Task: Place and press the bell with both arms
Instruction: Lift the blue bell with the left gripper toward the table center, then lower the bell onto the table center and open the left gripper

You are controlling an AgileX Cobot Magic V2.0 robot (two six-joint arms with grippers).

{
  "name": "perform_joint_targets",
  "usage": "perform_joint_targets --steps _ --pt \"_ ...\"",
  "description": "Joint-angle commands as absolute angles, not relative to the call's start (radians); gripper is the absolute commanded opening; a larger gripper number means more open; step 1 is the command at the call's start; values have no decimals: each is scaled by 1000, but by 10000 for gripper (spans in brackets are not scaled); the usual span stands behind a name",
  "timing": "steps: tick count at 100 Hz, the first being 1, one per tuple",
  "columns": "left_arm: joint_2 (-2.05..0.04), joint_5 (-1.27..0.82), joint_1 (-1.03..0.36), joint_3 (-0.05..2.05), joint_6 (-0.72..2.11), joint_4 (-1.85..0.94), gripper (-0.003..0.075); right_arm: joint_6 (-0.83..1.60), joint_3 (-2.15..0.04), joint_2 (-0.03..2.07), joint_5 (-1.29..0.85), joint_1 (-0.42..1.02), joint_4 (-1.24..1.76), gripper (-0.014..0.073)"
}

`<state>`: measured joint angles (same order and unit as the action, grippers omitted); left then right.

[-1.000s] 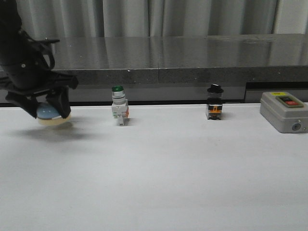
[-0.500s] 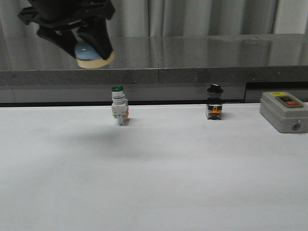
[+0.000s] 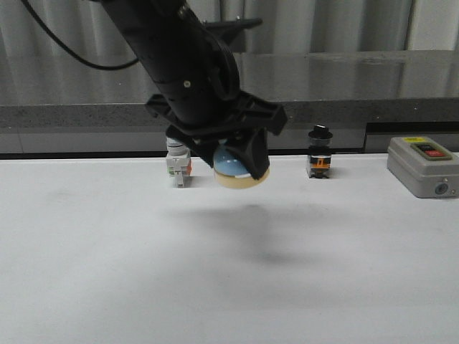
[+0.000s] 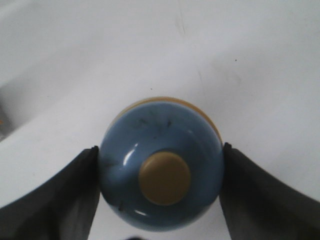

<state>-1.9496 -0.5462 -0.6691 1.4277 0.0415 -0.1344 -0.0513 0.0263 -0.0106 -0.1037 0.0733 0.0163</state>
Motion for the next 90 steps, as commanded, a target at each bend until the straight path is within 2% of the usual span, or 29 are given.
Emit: perform_joint_targets --steps 1,69,78,90 --pt "-1924 -480 -682 1455 41 -147 207 -48 11 -26 -19 65 8 -60" --pt "-1999 -461 -682 1455 41 -155 216 -48 11 -26 -19 65 8 -60" --pt "-1999 -461 -682 1455 41 -155 258 -48 11 -26 -19 65 8 -60" --pt "-1999 -461 -682 1455 45 -154 368 -48 11 -26 -19 65 8 -60"
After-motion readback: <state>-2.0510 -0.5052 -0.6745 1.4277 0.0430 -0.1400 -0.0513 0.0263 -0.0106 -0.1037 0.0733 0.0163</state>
